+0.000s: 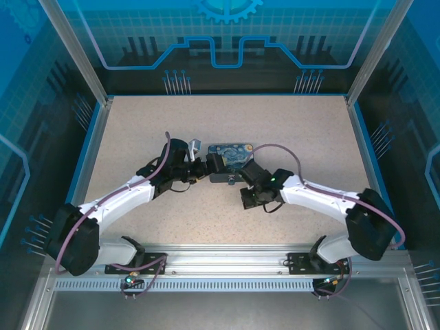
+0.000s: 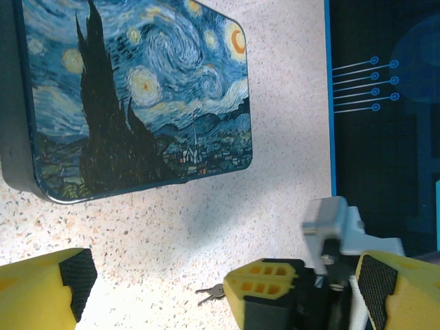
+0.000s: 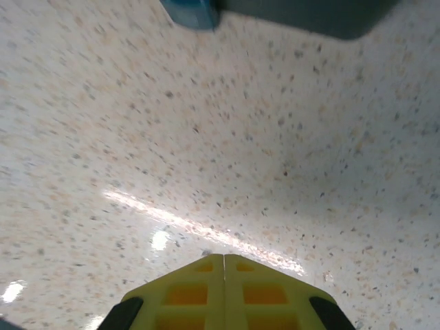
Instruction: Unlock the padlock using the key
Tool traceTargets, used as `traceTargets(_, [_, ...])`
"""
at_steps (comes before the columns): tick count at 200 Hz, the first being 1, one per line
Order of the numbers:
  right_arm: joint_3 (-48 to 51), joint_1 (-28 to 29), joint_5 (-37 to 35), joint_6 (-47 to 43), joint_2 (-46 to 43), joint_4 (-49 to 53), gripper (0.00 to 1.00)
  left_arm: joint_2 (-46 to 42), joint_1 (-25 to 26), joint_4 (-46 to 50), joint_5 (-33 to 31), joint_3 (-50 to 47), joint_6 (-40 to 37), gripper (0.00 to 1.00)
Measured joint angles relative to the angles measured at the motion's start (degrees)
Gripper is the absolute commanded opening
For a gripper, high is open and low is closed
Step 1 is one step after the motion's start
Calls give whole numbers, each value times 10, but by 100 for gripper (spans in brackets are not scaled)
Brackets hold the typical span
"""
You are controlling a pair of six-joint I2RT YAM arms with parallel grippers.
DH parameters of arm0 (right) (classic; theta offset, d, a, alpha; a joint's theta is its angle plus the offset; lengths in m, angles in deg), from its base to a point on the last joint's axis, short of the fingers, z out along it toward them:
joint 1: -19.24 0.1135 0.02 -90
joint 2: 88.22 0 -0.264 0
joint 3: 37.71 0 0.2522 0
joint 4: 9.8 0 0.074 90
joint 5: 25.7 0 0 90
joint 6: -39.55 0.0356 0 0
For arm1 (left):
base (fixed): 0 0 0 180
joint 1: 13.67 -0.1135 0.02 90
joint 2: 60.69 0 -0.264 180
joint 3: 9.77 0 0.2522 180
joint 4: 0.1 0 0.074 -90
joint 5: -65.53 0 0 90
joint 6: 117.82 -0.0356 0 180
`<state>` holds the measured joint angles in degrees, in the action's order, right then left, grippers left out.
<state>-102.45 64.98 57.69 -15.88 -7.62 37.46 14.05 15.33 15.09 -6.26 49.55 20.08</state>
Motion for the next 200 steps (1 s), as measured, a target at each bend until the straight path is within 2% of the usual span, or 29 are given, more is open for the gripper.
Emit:
traceTargets(33, [30, -31, 29, -15, -21, -17, 0, 0, 0, 0, -4, 2, 0, 99])
traceTargets(87, [94, -31, 75, -5, -30, -53, 0, 0, 0, 0, -9, 2, 0, 99])
traceTargets(89, [97, -31, 77, -5, -31, -55, 4, 0, 0, 0, -9, 2, 0, 99])
traceTargets(100, [111, -30, 82, 4, -37, -62, 48, 0, 0, 0, -9, 2, 0, 99])
traceTargets(107, [118, -30, 82, 9, -40, -62, 62, 0, 0, 0, -9, 2, 0, 99])
traceTargets(112, [120, -30, 81, 13, -41, -61, 65, 0, 0, 0, -9, 2, 0, 99])
traceTargets(155, [122, -30, 59, 37, -45, -59, 64, 0, 0, 0, -9, 2, 1, 99])
traceTargets(200, [122, -24, 36, 44, -45, -41, 52, 0, 2, 0, -9, 2, 1, 99])
